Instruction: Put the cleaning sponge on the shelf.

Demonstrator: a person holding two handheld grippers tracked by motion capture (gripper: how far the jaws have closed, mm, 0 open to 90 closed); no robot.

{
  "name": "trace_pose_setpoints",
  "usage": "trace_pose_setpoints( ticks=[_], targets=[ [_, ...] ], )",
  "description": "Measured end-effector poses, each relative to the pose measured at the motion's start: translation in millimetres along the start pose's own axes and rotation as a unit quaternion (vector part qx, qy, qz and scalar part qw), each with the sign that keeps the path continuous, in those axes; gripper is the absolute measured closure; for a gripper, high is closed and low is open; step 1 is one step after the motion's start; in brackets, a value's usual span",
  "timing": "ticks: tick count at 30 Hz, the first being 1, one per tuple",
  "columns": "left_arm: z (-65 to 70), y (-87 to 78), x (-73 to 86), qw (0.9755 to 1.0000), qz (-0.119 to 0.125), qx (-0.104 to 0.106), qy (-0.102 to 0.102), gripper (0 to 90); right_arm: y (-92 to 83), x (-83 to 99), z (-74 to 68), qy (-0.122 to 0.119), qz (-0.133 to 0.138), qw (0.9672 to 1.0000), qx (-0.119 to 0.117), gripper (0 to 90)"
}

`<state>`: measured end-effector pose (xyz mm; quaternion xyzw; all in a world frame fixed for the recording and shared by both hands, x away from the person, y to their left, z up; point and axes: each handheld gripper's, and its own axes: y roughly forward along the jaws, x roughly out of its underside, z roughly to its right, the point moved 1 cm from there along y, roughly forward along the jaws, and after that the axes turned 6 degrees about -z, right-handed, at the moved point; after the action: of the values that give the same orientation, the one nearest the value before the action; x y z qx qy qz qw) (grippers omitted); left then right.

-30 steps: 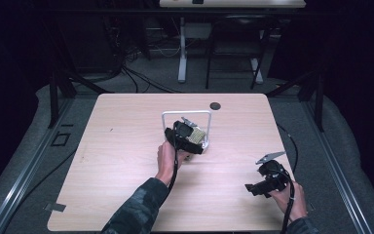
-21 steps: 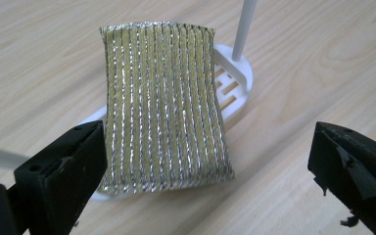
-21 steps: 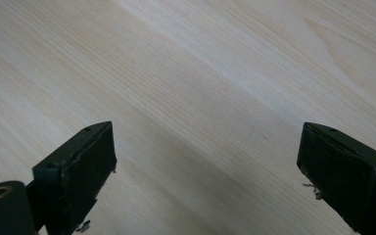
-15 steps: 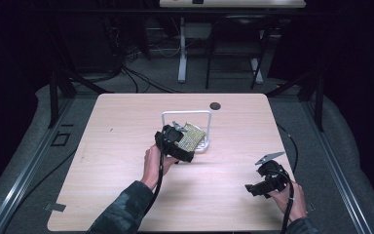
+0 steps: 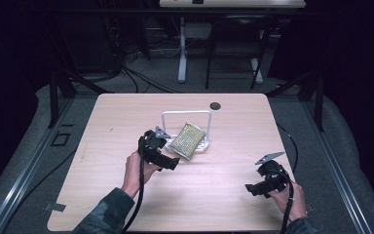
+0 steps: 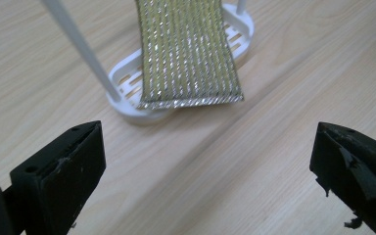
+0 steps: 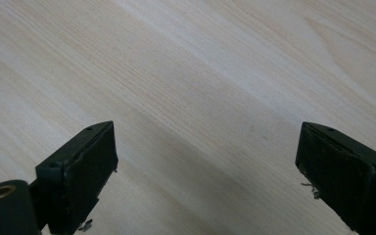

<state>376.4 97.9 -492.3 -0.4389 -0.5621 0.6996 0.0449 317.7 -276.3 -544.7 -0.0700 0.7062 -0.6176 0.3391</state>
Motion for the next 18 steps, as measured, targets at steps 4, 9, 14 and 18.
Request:
trace_pose_setpoints(
  ticks=[4,9,14,18],
  targets=[
    [-10.6,-5.2,15.3,0.9999,-0.004,0.002,-0.011,0.0,1.0,-0.2,-0.4,0.0,-0.006,1.0,0.001,7.8],
    [-21.8,-9.9,37.4,0.9997,-0.018,0.002,-0.019,0.0,1.8,0.3,0.1,0.002,-0.008,1.0,0.0,8.4],
    [-29.1,-16.3,53.5,0.9996,-0.022,0.006,-0.017,0.0,3.2,0.7,0.5,0.003,-0.01,0.9999,0.002,8.4],
    [-34.6,-19.8,64.6,0.9994,-0.029,0.009,-0.018,0.0,3.7,0.6,0.2,0.004,-0.01,0.9999,0.0,8.6]
  ],
)
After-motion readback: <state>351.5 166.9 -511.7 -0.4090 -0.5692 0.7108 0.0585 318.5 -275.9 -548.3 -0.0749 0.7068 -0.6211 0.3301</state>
